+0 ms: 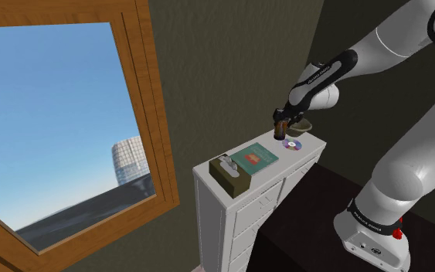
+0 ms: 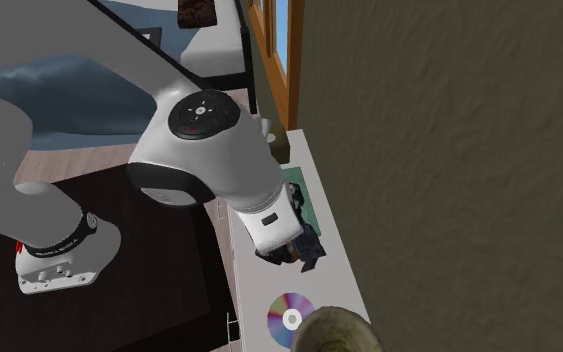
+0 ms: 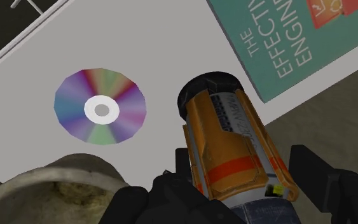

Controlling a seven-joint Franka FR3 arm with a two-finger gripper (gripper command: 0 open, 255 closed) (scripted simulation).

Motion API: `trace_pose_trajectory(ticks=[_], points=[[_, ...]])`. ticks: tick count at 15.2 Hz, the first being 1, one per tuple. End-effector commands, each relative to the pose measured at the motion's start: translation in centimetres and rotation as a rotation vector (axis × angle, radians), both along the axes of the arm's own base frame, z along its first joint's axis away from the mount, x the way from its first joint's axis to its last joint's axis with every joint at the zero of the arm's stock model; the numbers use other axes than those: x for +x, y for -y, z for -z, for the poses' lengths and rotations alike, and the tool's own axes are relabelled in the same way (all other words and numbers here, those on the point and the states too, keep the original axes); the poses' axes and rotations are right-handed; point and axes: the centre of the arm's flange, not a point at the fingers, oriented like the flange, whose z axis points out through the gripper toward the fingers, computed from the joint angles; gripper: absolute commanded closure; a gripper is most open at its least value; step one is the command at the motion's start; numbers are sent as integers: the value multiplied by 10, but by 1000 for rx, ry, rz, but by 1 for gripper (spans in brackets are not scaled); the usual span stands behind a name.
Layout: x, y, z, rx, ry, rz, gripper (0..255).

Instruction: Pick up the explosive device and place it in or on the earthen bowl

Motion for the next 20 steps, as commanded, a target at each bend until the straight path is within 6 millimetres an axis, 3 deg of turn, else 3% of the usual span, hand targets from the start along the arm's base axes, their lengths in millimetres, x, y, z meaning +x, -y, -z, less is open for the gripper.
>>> trace_pose_trajectory(ticks=[1, 16, 20], points=[[1, 0, -11, -1, 0, 0, 255], [1, 0, -87, -1, 0, 0, 255], [0, 53, -91, -1, 0, 0, 255]])
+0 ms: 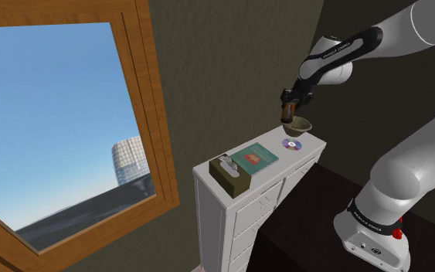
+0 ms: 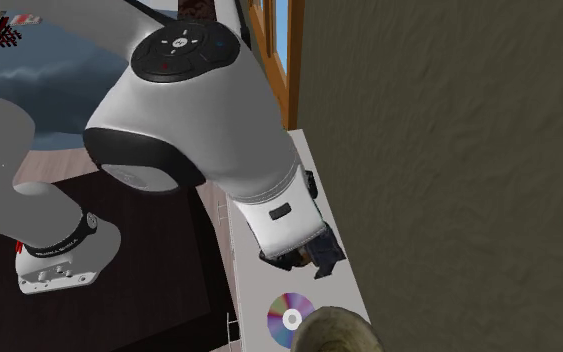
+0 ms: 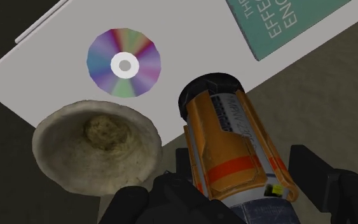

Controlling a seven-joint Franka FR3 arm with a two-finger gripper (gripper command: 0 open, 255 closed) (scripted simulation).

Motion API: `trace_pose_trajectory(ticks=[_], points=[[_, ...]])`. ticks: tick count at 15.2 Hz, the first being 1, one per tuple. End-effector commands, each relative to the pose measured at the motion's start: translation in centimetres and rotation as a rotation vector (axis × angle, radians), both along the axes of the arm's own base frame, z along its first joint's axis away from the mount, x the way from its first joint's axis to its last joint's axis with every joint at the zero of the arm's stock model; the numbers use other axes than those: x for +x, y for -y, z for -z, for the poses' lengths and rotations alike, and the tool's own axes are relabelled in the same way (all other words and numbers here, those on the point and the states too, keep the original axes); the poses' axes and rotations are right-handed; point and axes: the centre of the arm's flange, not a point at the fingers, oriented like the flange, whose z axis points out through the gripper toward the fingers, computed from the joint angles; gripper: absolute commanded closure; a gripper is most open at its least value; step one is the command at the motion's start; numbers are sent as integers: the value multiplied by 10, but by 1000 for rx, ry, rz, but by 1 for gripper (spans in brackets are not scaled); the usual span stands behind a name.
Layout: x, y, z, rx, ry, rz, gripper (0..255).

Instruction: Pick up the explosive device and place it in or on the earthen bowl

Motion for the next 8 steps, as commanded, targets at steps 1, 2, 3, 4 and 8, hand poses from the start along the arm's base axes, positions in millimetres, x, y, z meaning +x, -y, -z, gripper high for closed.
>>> trace_pose_trajectory(ticks=[1, 2, 3, 4, 8], points=[[-1, 27, -5, -1, 0, -2, 255], [-1, 40, -6, -1, 0, -2, 255], [-1, 54, -7, -1, 0, -2, 255], [-1, 67, -8, -1, 0, -2, 255], [-2, 119, -12, -1, 0, -2, 255]])
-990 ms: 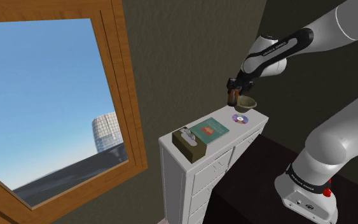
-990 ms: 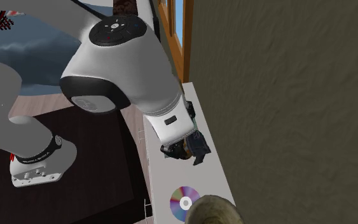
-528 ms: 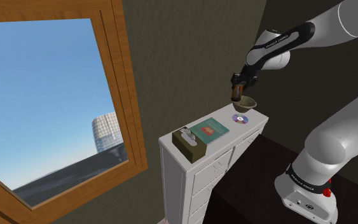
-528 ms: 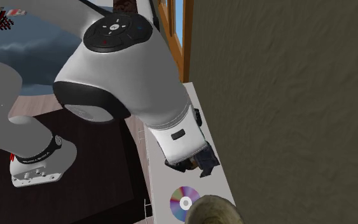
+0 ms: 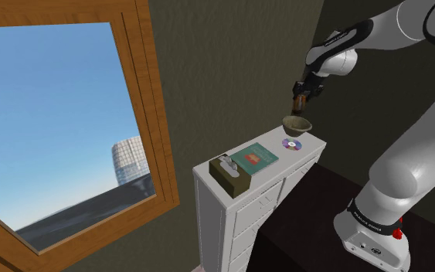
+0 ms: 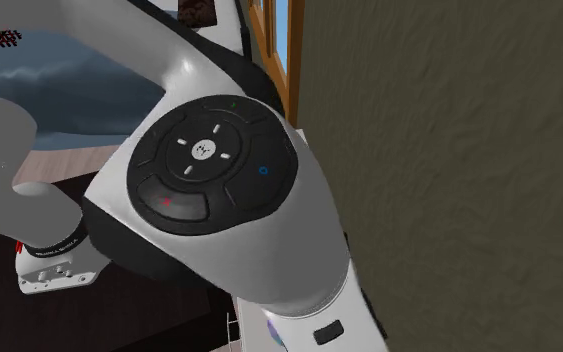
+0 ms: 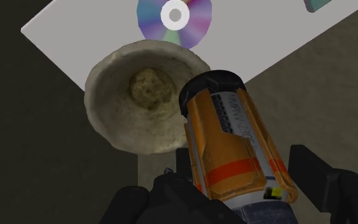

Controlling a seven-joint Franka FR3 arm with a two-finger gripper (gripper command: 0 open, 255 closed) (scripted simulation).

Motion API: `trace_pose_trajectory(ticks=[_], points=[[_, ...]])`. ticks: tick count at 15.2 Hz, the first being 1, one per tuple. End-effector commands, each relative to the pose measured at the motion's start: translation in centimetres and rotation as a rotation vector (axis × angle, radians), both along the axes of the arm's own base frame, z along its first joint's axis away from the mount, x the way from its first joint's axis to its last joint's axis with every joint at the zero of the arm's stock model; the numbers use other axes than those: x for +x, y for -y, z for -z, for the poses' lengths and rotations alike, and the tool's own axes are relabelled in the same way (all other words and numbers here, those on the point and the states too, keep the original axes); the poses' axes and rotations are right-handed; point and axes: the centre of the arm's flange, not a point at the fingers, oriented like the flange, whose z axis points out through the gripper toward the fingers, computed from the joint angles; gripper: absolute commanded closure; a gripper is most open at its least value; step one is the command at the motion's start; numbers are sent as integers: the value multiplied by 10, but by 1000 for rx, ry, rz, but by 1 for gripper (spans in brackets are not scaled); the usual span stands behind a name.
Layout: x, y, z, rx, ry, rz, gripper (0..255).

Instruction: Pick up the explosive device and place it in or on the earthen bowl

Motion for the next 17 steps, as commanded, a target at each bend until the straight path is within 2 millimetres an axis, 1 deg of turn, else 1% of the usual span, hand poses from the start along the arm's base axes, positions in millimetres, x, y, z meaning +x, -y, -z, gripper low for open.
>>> trace_pose_trajectory(ticks=[1, 2, 16, 17], points=[[1, 27, -2, -1, 1, -3, 255], [1, 36, -3, -1, 1, -3, 255], [1, 36, 71, -1, 1, -3, 255], [1, 36, 80, -1, 1, -3, 255]])
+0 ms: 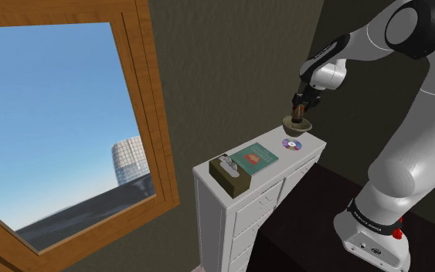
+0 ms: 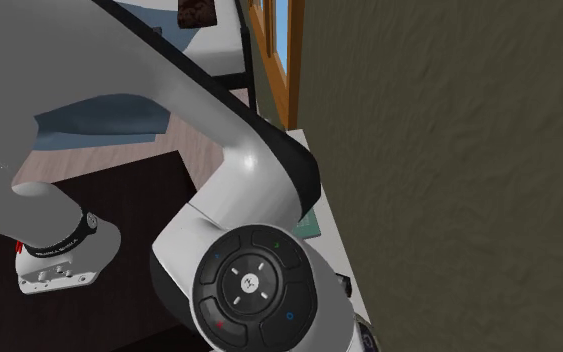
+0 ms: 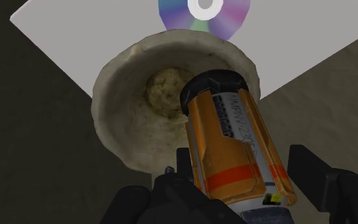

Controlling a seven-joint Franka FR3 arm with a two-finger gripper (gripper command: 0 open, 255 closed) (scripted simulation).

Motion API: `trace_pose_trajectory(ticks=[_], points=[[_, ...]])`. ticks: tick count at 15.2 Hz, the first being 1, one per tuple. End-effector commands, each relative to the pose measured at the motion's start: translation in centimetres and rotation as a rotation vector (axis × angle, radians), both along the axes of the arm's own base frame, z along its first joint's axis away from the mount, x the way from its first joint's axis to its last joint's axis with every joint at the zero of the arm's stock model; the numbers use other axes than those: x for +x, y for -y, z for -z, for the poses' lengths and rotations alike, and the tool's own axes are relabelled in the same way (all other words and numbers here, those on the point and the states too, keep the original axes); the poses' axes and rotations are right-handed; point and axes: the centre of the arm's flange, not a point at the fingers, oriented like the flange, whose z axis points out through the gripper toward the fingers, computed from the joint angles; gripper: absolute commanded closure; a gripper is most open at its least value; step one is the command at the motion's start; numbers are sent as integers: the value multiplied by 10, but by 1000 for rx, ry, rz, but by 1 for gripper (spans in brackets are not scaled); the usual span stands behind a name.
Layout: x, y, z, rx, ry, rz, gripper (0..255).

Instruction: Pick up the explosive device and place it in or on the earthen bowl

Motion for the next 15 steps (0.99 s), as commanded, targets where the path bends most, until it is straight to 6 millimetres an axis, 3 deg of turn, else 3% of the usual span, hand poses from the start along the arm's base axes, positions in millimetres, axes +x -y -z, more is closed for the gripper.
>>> trace_pose_trajectory(ticks=[1, 8, 9, 14, 15], points=[[0, 0, 8, -1, 1, 0, 255], [0, 0, 8, -1, 1, 0, 255], [0, 0, 8, -1, 1, 0, 0], [0, 0, 8, -1, 1, 0, 0], [-4, -1, -5, -1, 1, 0, 0]])
